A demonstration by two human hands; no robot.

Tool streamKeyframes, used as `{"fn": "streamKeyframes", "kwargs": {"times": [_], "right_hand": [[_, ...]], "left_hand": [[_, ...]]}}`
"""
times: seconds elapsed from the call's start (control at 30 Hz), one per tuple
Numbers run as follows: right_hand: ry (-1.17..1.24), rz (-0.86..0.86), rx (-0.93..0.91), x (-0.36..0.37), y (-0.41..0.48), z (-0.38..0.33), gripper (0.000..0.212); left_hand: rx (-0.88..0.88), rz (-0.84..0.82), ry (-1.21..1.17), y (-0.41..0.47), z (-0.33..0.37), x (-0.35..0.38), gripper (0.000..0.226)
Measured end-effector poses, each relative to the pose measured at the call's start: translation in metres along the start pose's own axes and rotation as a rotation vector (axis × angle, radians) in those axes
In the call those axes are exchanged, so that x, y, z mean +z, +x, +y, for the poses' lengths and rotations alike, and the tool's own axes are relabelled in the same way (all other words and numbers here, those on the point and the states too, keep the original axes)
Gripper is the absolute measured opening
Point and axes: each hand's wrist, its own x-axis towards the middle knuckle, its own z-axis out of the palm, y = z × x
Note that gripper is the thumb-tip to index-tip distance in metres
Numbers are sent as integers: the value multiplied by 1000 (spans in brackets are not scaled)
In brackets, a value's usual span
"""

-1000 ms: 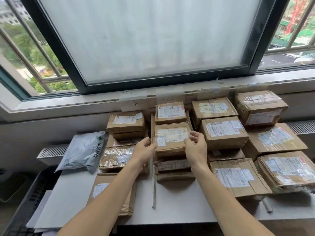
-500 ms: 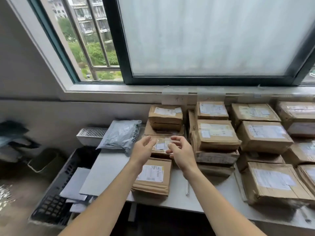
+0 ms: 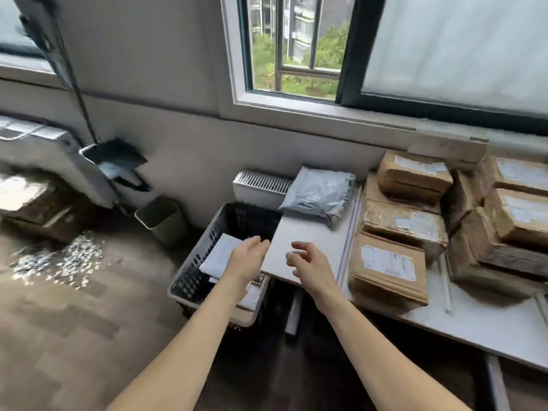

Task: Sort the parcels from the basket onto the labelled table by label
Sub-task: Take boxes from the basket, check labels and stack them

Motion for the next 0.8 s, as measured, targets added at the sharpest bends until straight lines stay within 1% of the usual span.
{"fn": "streamKeyframes", "kwargs": {"times": [0.07, 0.1, 0.2, 0.4, 0.57, 0.63, 0.8], "right_hand": [[-5, -33, 30, 23, 2, 5, 27], [-5, -46, 39, 33, 5, 7, 28], [-7, -71, 61, 56, 22, 12, 26], [27, -106, 107, 90, 90, 12, 35], [90, -141, 209, 115, 131, 17, 32], [90, -144, 244, 123, 145, 23, 35], [97, -152, 318, 146, 165, 35, 34]], "left_hand": [[-35, 35, -6, 5, -9, -25, 37], [-49, 44, -10, 9, -14, -34, 33], [-98, 54, -21, 29, -24, -56, 51], [-138, 101, 32, 80, -10, -80, 52], [-177, 96, 129, 121, 1, -95, 56], [-203, 96, 152, 135, -1, -97, 59], [-279, 51, 197, 162, -13, -107, 57]]}}
